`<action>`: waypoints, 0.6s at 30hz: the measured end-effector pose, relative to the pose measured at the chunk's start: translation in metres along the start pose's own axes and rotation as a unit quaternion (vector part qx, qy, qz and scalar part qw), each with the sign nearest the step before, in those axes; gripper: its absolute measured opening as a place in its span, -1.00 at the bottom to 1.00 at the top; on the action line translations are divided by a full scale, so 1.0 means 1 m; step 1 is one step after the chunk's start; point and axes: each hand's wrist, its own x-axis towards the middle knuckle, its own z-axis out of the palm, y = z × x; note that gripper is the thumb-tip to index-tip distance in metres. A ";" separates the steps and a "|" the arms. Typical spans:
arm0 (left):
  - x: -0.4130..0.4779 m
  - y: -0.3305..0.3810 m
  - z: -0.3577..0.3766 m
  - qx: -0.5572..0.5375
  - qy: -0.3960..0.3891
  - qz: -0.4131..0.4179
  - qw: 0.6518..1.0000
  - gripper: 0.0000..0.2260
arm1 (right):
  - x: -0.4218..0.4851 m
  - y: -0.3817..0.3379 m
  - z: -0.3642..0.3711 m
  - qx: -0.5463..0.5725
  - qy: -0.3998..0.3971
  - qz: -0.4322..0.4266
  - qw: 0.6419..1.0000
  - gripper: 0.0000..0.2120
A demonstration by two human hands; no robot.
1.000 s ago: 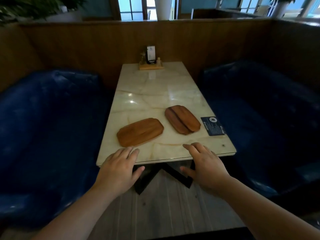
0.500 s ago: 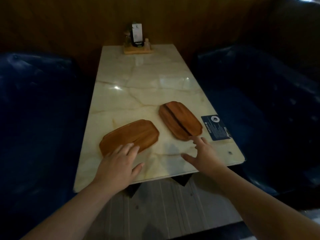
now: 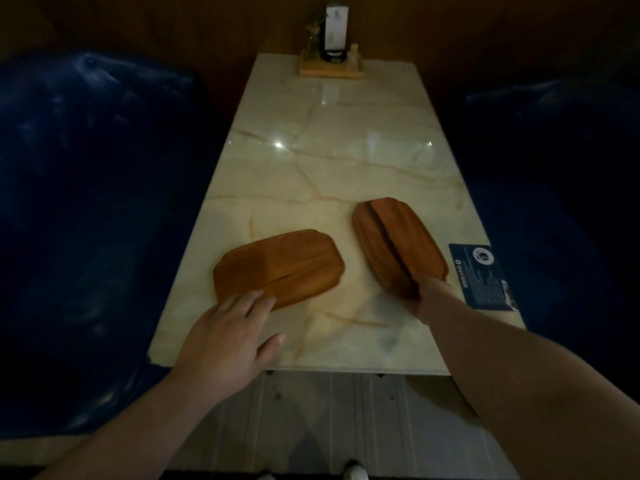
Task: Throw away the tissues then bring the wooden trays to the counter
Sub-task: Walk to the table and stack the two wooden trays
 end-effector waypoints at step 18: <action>0.015 -0.040 0.022 -0.273 -0.007 -0.248 0.929 -0.51 | -0.001 -0.003 -0.005 -0.055 -0.134 -0.103 0.984 -0.83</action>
